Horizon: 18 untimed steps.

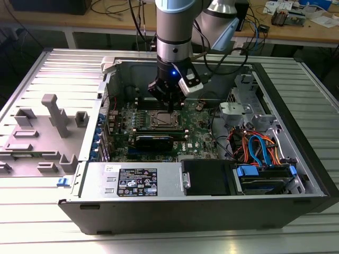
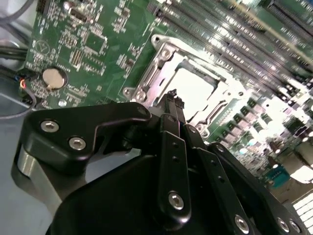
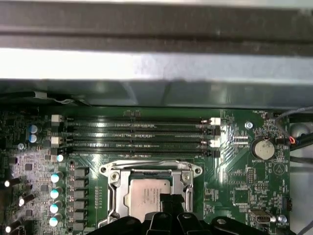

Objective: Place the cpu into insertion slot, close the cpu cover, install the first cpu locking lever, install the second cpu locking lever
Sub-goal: 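Install the first cpu locking lever, then install the second cpu locking lever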

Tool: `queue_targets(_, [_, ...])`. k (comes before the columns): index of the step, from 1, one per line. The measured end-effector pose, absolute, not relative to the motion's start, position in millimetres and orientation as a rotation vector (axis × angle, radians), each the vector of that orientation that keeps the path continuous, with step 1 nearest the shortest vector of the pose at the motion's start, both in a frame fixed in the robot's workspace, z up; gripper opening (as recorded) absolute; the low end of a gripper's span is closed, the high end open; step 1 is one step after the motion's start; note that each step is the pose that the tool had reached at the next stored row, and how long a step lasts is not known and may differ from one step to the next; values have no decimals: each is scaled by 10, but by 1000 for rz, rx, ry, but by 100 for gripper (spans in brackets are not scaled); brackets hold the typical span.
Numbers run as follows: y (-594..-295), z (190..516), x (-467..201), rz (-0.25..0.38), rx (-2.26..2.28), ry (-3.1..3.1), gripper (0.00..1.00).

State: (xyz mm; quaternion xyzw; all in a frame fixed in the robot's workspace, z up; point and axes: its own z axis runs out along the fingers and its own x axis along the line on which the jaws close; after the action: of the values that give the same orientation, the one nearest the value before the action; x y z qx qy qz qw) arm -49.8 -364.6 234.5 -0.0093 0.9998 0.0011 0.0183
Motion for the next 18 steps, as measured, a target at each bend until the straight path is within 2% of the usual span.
queue_targets(5, [-3510, 2334, -490, 4, -29, 3105, 11])
queue_targets(18, [-3501, 2330, -485, 4, -50, 3105, 11])
